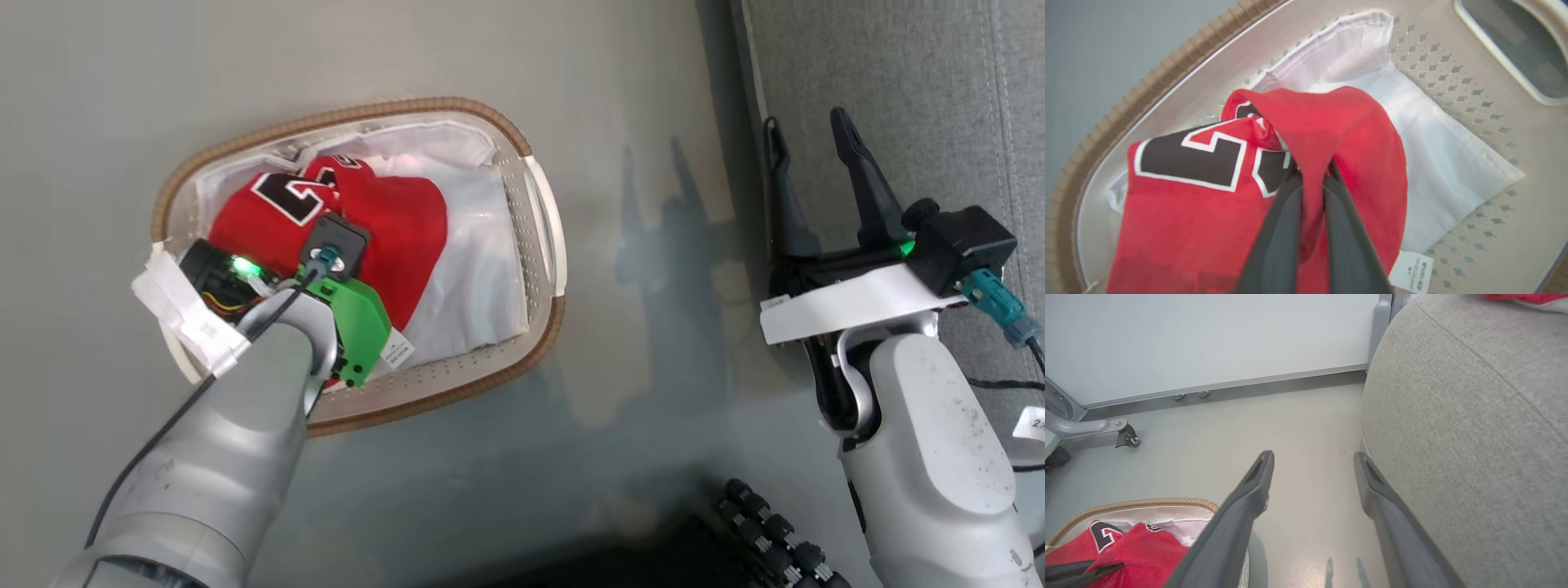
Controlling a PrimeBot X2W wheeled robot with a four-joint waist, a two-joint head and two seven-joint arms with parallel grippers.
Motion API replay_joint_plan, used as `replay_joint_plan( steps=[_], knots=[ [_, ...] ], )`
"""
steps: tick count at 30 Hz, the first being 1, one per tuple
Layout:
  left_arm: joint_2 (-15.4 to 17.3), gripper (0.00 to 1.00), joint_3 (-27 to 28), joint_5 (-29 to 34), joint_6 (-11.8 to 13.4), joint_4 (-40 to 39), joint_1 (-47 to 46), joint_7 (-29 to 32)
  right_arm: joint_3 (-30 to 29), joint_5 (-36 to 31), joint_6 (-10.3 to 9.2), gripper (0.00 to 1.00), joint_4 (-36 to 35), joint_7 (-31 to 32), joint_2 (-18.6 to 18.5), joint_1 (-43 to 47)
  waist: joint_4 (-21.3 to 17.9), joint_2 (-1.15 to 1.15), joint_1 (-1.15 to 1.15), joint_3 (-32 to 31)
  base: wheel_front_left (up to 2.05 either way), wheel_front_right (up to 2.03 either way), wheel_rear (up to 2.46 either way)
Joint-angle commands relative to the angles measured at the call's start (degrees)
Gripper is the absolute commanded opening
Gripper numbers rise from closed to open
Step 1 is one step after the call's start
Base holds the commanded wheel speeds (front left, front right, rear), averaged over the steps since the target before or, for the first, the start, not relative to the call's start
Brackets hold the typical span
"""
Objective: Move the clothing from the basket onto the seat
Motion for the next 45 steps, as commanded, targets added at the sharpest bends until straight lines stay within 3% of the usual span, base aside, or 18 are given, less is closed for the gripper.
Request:
replay_joint_plan(
  steps=[1, 12, 25, 34, 45],
  knots=[
    [-0.2, 0.0, -0.3, -0.5, -0.3, -0.4, 1.0, -0.7, -0.4, -0.5, -0.06, 1.0, 0.6, -0.1, -0.2, 1.1, 2.0, 0.0, 0.0, -3.3, 0.0, 0.0, 0.0],
    [-2.2, 0.0, -6.6, -6.7, -0.9, -11.3, 6.3, -2.9, -3.4, -4.8, -0.06, 1.0, 5.5, -0.1, -0.2, 6.3, 7.7, 0.0, 0.0, -18.6, 0.0, 0.0, 0.0],
    [3.1, 0.0, -19.6, -20.6, -0.9, -26.7, 6.5, -1.4, -4.0, -6.3, -0.06, 1.0, 9.7, -0.1, -0.2, 13.6, 9.7, 0.0, 0.0, -36.4, 0.0, 0.0, 0.0],
    [7.2, 0.0, -21.2, -26.9, -0.9, -35.3, 0.2, 1.6, -0.8, -6.1, -0.06, 1.0, 10.5, -0.1, -0.2, 15.1, 9.1, 0.0, 0.0, -42.1, 0.0, 0.0, 0.0],
    [10.8, 0.0, -18.0, -31.9, -0.9, -41.3, -5.9, 4.7, 2.7, -5.5, -0.06, 1.0, 10.7, -0.1, -0.2, 13.5, 8.5, 0.0, 0.0, -44.1, 0.0, 0.0, 0.0]
  ],
)
